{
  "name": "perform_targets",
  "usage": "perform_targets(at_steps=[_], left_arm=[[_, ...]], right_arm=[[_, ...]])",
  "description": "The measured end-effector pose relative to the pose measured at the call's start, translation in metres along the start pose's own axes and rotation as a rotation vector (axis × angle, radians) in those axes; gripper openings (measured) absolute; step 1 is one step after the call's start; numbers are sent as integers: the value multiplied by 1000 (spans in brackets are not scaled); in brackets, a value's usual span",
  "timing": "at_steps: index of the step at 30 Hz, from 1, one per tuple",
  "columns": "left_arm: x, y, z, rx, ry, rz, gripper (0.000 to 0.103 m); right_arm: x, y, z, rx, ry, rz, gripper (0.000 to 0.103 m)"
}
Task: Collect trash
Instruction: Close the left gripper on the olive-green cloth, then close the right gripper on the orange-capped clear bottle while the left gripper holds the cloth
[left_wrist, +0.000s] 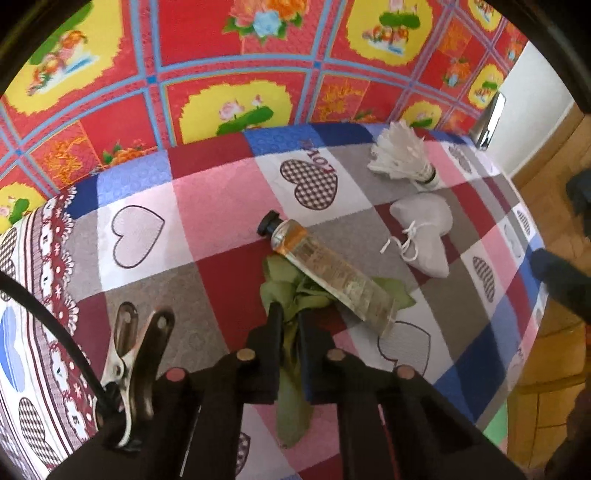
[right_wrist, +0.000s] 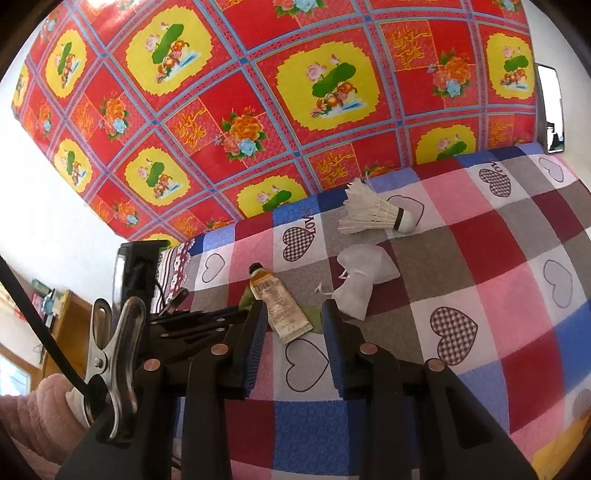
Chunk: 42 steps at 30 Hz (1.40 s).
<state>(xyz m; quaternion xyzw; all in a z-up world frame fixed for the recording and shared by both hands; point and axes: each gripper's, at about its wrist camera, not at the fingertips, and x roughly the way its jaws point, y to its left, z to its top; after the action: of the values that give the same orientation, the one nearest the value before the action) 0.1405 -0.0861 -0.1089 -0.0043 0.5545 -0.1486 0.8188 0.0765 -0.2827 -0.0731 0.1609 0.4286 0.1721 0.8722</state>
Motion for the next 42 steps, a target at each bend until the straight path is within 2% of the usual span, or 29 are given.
perform_targets(at_steps=[12,14,18,24,28,34,42], left_arm=[[-41,37,-22,-178,-73,27,8],[-46,45,-27,-210,-83,35,8],[-58,61,-37,-267,-103,46,8],[-72,75,-46,-329,-123,62,8],[-79,84,-51,-367,-134,68,8],[-88,96,-58,-409,-147,73,8],[-90,104,-62,-436,-152,69,8]], right_arm=[[39,17,1,-100,99,28,32],[49,22,2,-125,115,26,39],[69,30,4,-177,151,18,41],[105,41,8,-261,207,-13,46],[125,50,9,-328,244,-37,57],[150,58,7,-400,277,-88,57],[159,69,3,-480,259,-142,57]])
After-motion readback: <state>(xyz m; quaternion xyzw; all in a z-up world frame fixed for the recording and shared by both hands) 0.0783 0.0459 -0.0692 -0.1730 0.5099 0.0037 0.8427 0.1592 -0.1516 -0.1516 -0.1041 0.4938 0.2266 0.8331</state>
